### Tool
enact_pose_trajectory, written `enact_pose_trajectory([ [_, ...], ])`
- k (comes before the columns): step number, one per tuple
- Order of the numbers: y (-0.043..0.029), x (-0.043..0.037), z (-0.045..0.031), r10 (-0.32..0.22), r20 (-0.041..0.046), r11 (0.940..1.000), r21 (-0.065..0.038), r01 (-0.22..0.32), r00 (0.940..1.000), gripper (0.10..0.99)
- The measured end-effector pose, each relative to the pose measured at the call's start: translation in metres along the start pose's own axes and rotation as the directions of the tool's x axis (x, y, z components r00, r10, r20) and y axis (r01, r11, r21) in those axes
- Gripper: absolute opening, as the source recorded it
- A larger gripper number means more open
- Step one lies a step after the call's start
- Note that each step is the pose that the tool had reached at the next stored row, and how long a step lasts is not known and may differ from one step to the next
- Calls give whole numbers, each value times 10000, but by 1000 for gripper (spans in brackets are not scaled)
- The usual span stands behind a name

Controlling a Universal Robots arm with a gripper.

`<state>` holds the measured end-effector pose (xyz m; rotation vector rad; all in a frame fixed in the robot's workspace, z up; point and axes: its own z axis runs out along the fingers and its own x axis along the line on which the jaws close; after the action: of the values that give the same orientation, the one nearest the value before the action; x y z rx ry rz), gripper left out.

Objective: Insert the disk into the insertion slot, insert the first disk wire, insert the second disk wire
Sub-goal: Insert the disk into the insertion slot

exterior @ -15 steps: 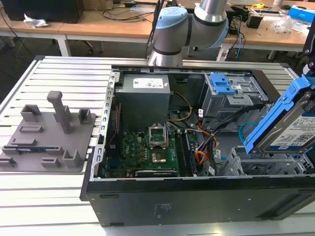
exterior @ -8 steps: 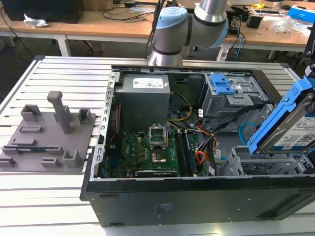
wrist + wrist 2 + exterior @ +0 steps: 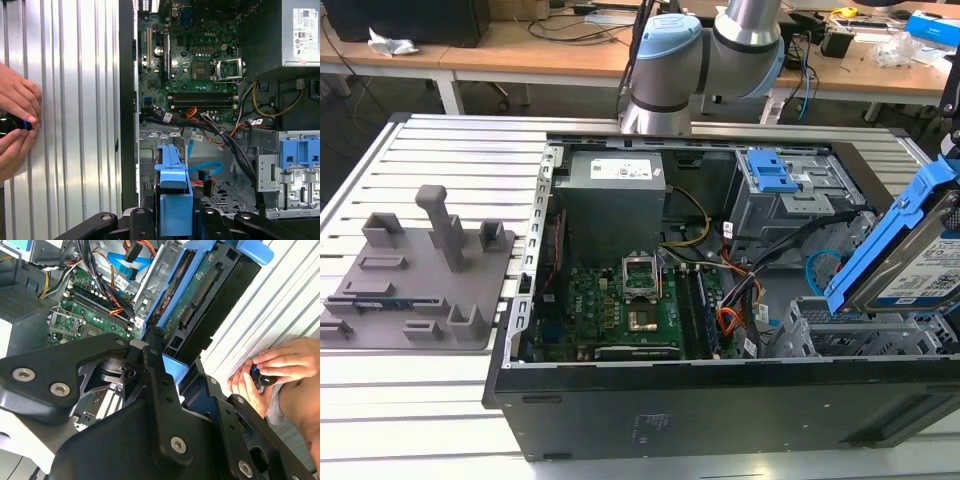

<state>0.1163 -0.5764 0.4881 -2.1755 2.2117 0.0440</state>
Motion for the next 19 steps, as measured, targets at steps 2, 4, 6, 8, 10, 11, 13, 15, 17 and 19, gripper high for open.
enact_pose_trajectory([
  [2,4,-1,4,0,1,10000,1,0,10000,365],
  [4,7,-12,12,0,-1,10000,1,0,10000,365],
  [6,18,-25,17,2,-1,10000,1,-2,10000,365],
  [8,27,-45,25,0,-1,10000,1,0,10000,365],
  [10,32,-60,30,-1,-2,10000,0,1,10000,365],
  [11,34,-66,34,0,-1,10000,0,0,10000,365],
  [13,41,-89,48,0,-2,10000,0,0,10000,365],
  [15,43,-105,60,0,-4,10000,0,0,10000,365],
  [17,45,-119,73,0,-5,10000,0,0,10000,365],
  [19,48,-137,91,0,-5,10000,0,0,10000,365],
])
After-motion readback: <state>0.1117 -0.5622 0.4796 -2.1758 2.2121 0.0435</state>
